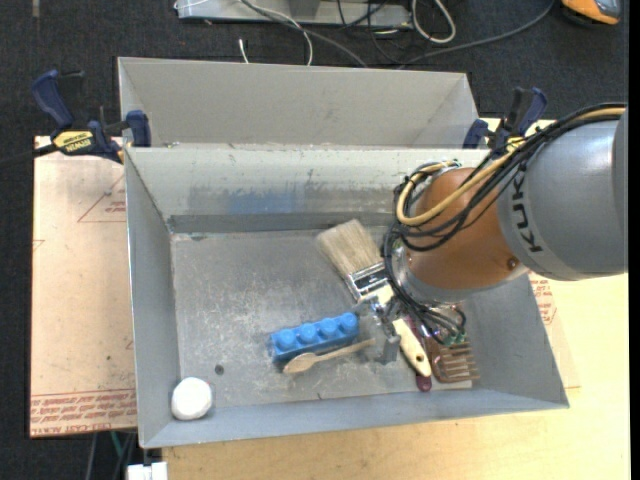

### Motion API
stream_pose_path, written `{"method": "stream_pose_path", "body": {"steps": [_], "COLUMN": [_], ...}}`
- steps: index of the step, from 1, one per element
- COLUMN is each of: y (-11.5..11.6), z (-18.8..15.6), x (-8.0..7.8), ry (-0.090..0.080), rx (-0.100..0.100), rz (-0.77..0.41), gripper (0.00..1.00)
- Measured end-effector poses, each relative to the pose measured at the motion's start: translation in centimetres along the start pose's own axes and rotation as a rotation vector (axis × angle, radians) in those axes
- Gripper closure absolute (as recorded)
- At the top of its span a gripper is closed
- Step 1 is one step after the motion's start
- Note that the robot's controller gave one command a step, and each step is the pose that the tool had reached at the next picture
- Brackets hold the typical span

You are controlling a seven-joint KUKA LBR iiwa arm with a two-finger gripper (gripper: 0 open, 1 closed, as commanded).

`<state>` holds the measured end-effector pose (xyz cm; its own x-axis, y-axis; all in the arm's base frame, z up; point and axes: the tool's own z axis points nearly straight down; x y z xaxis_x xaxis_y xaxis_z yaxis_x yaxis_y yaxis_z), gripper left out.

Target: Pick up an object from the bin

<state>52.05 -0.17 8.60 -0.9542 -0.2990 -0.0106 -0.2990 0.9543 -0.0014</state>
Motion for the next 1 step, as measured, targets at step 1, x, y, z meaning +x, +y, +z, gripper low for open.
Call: {"method": "stream_pose_path", "body": {"steps": [1], "y": [0.2], "z": [-3.04], "x": [-0.3], "ry": [-0.003], "rx": [0.0], "rz": [-0.07], "gripper": [1.0]}}
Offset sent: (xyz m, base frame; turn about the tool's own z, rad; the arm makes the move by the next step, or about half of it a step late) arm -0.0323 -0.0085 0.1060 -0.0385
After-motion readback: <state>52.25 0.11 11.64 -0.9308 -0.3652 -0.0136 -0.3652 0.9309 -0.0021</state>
